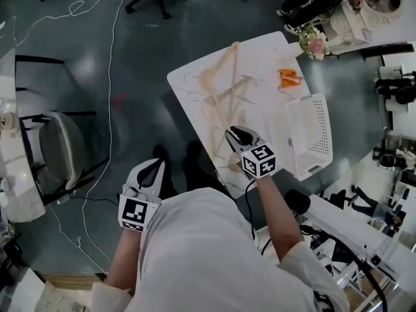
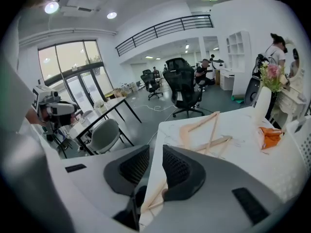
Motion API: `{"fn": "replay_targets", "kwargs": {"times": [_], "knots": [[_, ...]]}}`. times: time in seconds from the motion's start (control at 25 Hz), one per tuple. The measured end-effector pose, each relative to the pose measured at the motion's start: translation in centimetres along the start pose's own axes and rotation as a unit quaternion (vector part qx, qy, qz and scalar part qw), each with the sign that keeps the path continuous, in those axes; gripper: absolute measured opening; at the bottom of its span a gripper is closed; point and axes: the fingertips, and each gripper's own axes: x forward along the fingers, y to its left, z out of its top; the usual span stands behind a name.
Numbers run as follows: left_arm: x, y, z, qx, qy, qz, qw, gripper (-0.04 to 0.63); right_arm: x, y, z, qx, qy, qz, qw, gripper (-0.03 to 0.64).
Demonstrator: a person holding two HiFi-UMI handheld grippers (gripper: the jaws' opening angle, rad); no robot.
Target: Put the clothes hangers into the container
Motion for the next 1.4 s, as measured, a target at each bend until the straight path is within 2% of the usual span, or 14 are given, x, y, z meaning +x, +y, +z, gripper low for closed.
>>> {"fn": "replay_targets", "kwargs": {"times": [0.32,0.64,0.96,1.4], "knots": [[0.8,0.0,-1.0,-0.02,0.013,0.015,0.9996,0.0,6.5,-4.3,-2.1,-0.035,0.09,0.003,0.995,0.104],[1.3,1.2,-1.2,-0.035,0.015,0.039,0.9985,0.0,10.7,-7.3,-5.4,-0.04,0.174,-0.003,0.984,0.124],[1.4,2.8,-1.1,-0.049,0.015,0.059,0.997,0.0,13.8,-9.4,-6.6,-0.045,0.215,-0.021,0.975,0.15],[1.1,4.8,-1.9,-0.067,0.028,0.079,0.9942,0.001,17.4,-10.9,-8.5,-0.085,0.304,-0.039,0.948,0.156]]}}
